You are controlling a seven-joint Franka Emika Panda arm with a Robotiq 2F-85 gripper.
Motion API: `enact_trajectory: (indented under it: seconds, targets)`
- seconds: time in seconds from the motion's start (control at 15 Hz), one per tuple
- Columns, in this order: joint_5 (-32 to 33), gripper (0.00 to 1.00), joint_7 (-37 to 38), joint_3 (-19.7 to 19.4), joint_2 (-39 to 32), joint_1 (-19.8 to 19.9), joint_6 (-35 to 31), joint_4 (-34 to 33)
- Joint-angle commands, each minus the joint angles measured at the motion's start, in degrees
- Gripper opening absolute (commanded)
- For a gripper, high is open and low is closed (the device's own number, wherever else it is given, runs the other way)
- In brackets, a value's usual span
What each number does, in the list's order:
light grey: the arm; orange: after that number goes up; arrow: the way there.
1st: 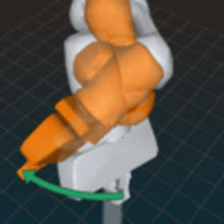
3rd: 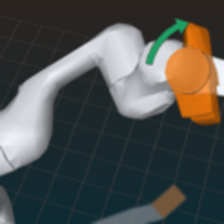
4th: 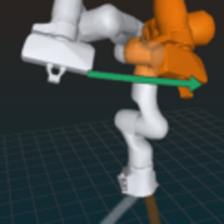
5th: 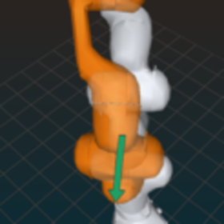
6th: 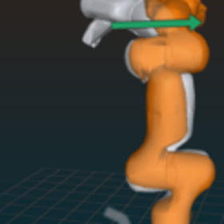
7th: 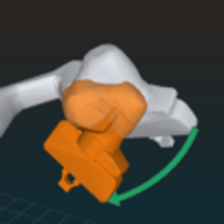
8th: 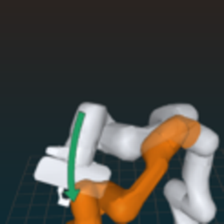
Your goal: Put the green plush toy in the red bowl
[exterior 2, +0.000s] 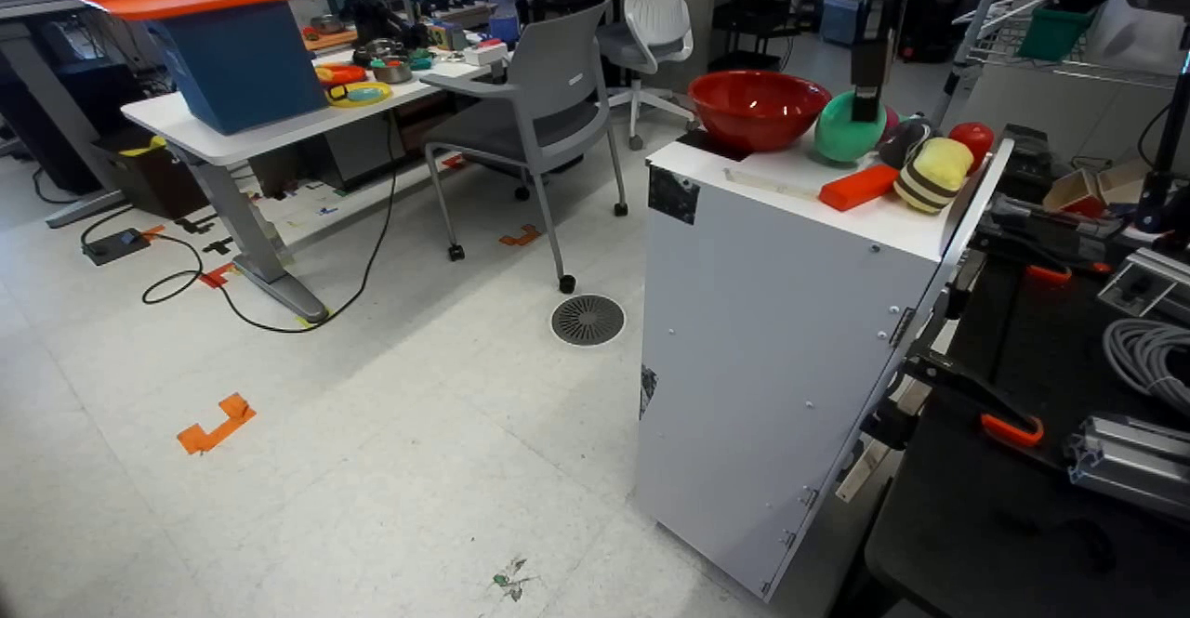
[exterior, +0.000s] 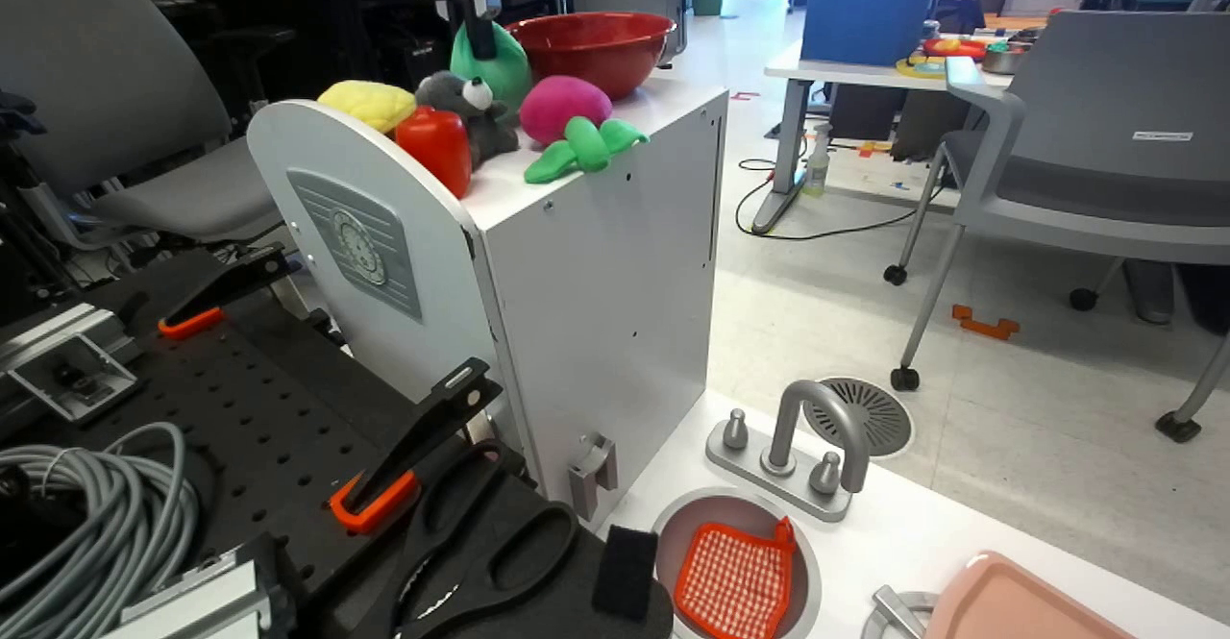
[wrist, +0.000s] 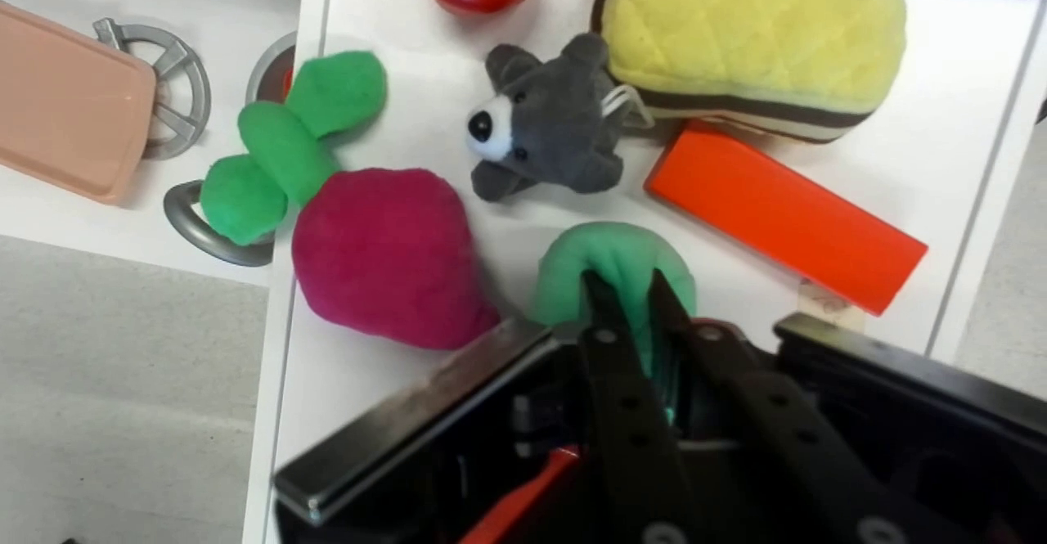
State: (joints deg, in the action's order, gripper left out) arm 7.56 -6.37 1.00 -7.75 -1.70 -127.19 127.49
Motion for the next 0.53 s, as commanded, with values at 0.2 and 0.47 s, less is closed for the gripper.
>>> enact_trajectory:
  seconds: [0.2, 0.47]
  targets:
    - [0.3, 0.03, -1.88, 0.76, 1.9, -0.18, 0.3, 0.81]
    - [1.96, 0.03, -1.44, 1.11, 3.03, -0.8, -0.22, 1.56]
